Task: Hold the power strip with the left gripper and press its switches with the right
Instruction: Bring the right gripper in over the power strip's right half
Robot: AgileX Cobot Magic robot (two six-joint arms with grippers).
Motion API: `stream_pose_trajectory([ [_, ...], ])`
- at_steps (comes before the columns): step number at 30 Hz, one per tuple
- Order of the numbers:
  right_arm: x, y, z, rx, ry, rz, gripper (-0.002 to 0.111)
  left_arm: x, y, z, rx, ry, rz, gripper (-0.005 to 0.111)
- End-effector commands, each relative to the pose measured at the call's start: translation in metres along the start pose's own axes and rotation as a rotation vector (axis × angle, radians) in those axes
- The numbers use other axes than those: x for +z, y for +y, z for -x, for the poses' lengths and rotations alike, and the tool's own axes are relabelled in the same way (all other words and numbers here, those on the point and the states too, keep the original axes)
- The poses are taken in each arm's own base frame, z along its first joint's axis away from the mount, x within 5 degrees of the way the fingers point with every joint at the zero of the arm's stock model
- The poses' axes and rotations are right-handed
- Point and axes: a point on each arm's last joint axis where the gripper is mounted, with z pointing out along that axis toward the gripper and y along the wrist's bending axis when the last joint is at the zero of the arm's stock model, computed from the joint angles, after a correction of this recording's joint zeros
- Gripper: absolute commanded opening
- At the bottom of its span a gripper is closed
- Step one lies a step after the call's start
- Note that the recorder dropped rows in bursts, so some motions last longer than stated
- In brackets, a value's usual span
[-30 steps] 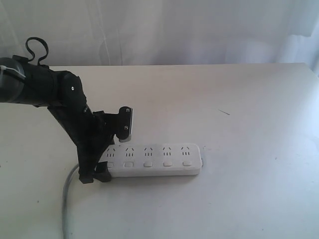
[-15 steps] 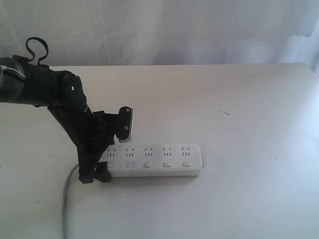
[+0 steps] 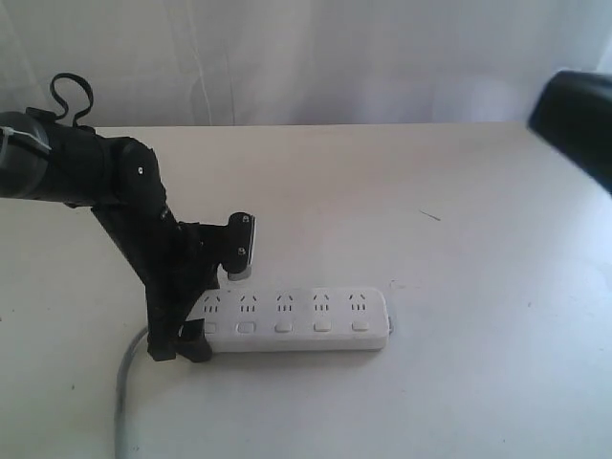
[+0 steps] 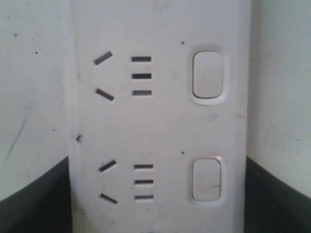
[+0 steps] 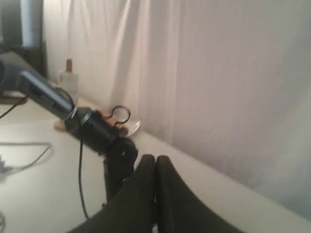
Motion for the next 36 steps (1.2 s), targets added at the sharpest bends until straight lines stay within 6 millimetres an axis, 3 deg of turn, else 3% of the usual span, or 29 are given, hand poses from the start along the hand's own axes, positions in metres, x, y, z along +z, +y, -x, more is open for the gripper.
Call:
stream_pose_trajectory([
  [1, 0.024, -0.018, -0.012, 0.080, 0.182, 0.114, 0.000, 0.013, -0.009, -0.005, 0.023, 0.040, -0.083, 0.000],
  [5, 0.039, -0.031, -0.025, 0.118, 0.261, 0.141, 0.000, 0.013, -0.009, -0.005, 0.028, 0.039, -0.081, 0.000],
  [10, 0.061, -0.033, -0.044, 0.127, 0.328, 0.193, 0.000, 0.013, -0.009, -0.005, 0.037, 0.038, -0.077, 0.000],
  [22, 0.139, -0.006, -0.070, -0.018, 0.460, 0.200, 0.000, 0.013, -0.010, -0.005, 0.037, 0.041, -0.091, 0.000],
  [28, 0.159, -0.016, -0.087, -0.055, 0.526, 0.078, 0.000, 0.013, -0.010, -0.005, 0.037, 0.041, -0.093, 0.000],
  [36, 0.173, -0.022, -0.107, -0.063, 0.592, 0.051, 0.000, 0.013, -0.011, -0.005, 0.037, 0.043, -0.102, 0.000],
])
